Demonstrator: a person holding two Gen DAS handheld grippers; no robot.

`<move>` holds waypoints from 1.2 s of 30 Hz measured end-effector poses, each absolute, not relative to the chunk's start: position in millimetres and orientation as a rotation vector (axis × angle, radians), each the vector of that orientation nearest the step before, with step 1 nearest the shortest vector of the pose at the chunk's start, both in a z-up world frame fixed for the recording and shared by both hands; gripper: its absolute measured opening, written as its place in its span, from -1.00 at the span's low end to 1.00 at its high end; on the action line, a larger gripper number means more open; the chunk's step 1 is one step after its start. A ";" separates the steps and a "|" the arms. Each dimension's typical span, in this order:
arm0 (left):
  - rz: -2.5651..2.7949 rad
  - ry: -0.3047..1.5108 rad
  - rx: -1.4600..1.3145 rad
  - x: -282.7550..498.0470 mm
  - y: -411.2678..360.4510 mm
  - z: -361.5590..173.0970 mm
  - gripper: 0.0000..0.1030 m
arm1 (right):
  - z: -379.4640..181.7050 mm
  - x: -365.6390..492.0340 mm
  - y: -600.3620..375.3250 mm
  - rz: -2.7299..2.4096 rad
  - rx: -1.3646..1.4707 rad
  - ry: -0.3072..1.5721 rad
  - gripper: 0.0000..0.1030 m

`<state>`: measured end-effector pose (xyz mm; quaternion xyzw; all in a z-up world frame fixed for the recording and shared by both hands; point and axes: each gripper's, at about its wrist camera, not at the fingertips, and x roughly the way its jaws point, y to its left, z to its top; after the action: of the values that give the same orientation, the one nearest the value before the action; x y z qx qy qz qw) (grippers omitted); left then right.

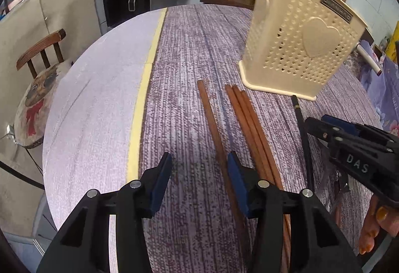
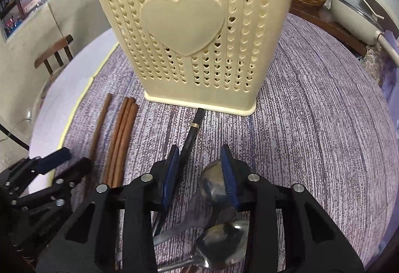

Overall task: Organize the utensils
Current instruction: 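Grasp the black chopstick with the right tool while the left tool grasps a brown chopstick, then lift both held chopsticks and lower them into the cream holder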

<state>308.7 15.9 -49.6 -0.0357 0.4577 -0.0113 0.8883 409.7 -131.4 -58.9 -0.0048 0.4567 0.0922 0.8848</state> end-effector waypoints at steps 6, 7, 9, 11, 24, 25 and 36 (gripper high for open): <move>-0.012 0.973 -0.092 326.7 18.7 -48.7 -0.09 | -63.3 423.1 -127.1 0.156 -0.012 0.970 -0.41; -0.010 0.977 -0.095 330.0 19.1 -48.5 -0.09 | -63.8 425.3 -126.0 0.155 -0.010 0.976 -0.44; -0.005 0.982 -0.095 337.5 18.9 -48.6 -0.10 | -65.4 429.7 -123.6 0.144 -0.002 0.986 -0.48; 0.005 0.983 -0.087 343.0 17.2 -48.4 -0.11 | -65.5 432.1 -121.1 0.127 -0.010 0.980 -0.48; 0.063 0.989 -0.093 363.3 20.0 -47.9 -0.81 | -65.1 439.4 -107.1 0.094 0.021 0.973 -0.80; 0.058 0.986 -0.095 362.3 20.7 -47.8 -0.81 | -64.9 437.9 -108.1 0.103 0.032 0.974 -0.80; 0.045 0.985 -0.179 358.4 29.8 -46.7 -0.83 | -62.1 428.7 -129.3 0.198 0.210 0.980 -0.82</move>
<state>358.4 29.8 -46.7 -0.0857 0.4720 0.0217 0.8772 428.7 -129.3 -62.1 0.1005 0.4692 0.0946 0.8723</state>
